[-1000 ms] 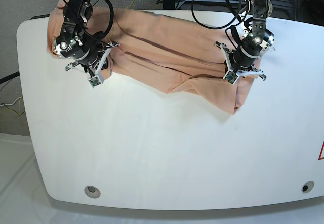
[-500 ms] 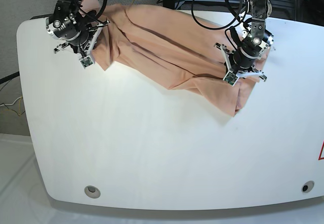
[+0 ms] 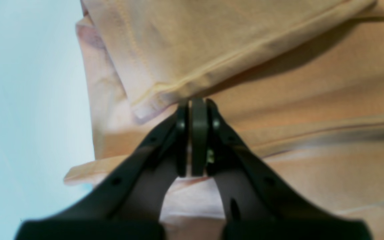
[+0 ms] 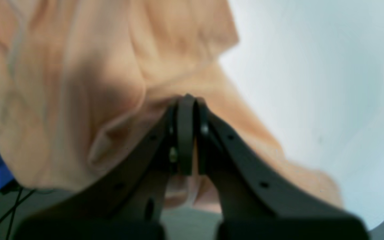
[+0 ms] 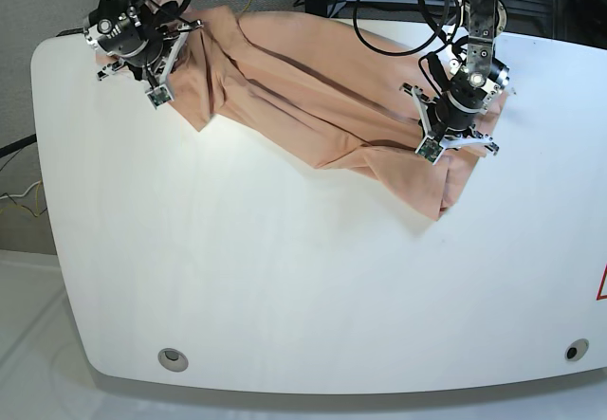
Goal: Fold the T-shirt properly
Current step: 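Close the left gripper on the shirt and hold both edges, then pull the shirt edges apart with both grippers to stretch it flat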
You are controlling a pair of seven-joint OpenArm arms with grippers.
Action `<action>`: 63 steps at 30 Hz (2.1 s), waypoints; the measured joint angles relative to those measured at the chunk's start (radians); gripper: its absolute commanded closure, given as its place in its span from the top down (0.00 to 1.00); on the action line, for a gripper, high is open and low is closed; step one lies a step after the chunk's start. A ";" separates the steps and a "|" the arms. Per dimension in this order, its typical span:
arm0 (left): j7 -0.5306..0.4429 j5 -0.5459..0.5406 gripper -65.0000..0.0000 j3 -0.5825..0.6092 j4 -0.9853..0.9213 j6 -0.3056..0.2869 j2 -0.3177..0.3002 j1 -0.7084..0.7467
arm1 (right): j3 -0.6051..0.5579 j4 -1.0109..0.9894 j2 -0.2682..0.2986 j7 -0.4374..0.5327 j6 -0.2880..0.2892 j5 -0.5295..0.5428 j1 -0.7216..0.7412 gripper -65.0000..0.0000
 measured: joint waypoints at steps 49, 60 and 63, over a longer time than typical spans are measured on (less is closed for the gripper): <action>0.001 0.000 0.02 -0.005 -0.001 0.000 -0.003 0.000 | 0.003 -0.457 0.025 0.248 -0.014 0.140 0.312 0.00; 0.005 0.002 0.02 -0.008 -0.001 0.000 -0.066 0.003 | -0.126 -0.541 0.062 0.249 -0.041 0.085 0.425 0.00; 0.013 0.004 0.02 -0.017 -0.001 -0.001 -0.087 0.003 | -0.151 -0.542 0.055 0.249 -0.056 0.044 0.439 0.00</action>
